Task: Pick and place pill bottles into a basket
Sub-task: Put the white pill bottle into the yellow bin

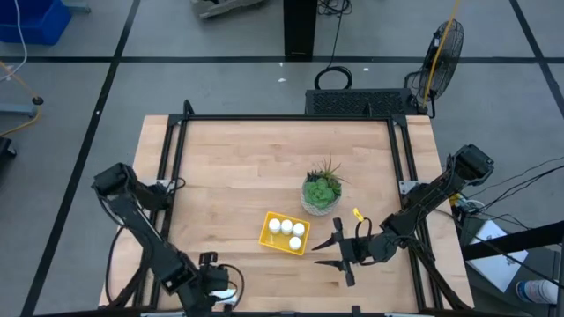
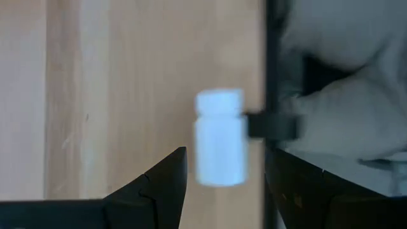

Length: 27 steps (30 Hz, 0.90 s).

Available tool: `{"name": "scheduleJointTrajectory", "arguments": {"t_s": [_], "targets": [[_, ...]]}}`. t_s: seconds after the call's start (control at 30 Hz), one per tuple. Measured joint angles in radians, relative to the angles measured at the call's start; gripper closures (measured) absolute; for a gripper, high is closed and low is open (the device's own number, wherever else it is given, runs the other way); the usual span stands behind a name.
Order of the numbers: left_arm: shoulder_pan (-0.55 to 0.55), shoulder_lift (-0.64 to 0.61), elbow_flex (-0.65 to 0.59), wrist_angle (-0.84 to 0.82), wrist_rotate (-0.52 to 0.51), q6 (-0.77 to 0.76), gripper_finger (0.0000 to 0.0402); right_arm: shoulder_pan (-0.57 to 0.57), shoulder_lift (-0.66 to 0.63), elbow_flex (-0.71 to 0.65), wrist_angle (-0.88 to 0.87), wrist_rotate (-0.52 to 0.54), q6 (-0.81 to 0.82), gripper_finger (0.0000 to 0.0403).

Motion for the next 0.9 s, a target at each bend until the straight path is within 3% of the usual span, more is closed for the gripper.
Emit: {"name": "scheduleJointTrajectory", "arguments": {"t_s": [0.57, 0.9], "targets": [[-0.092, 0.089, -0.001, 0.014, -0.100, -0.152, 0.0188, -0.005, 0.000, 0.000, -0.030, 0.000, 0.050, 0.0252], [-0.097, 0.090, 0.004, 0.021, -0.096, -0.134, 0.0188, -0.005, 0.000, 0.000, -0.033, 0.000, 0.049, 0.0252]]}}
